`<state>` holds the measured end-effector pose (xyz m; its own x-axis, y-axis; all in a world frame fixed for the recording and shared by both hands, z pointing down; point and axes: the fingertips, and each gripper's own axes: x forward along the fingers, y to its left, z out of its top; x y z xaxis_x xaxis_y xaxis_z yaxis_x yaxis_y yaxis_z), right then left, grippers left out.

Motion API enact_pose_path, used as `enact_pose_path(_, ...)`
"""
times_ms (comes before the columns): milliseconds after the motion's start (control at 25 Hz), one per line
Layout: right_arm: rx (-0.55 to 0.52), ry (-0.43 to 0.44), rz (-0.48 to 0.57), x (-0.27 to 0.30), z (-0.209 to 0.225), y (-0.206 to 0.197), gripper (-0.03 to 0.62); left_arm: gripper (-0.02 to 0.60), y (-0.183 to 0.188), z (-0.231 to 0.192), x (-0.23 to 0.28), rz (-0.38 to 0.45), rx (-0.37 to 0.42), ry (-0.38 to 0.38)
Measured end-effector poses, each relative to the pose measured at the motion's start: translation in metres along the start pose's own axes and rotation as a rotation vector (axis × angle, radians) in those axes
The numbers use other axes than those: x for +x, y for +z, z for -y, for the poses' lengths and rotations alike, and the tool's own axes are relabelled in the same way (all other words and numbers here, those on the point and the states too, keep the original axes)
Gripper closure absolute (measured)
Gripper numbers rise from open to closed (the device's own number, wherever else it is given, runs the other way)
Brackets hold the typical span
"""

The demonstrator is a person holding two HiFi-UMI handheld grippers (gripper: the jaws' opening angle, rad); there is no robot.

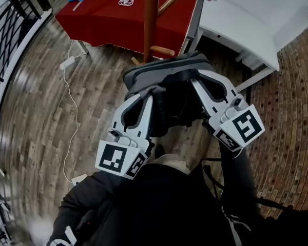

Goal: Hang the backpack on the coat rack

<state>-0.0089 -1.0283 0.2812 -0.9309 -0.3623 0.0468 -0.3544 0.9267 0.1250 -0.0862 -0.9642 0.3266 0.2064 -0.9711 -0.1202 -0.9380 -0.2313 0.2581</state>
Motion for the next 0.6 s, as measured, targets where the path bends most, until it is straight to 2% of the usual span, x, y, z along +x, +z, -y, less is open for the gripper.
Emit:
enact_pose_path(280, 0.019, 0.135, -0.046, 0.035, 0.031, -0.02, 0.574, 0.54, -0.015, -0.015, 0.024, -0.011, -0.026, 0.121)
enact_pose_path(600, 0.058, 0.226, -0.077, 0.071, 0.043, -0.031, 0.574, 0.54, -0.015, -0.037, 0.035, -0.016, -0.044, 0.177)
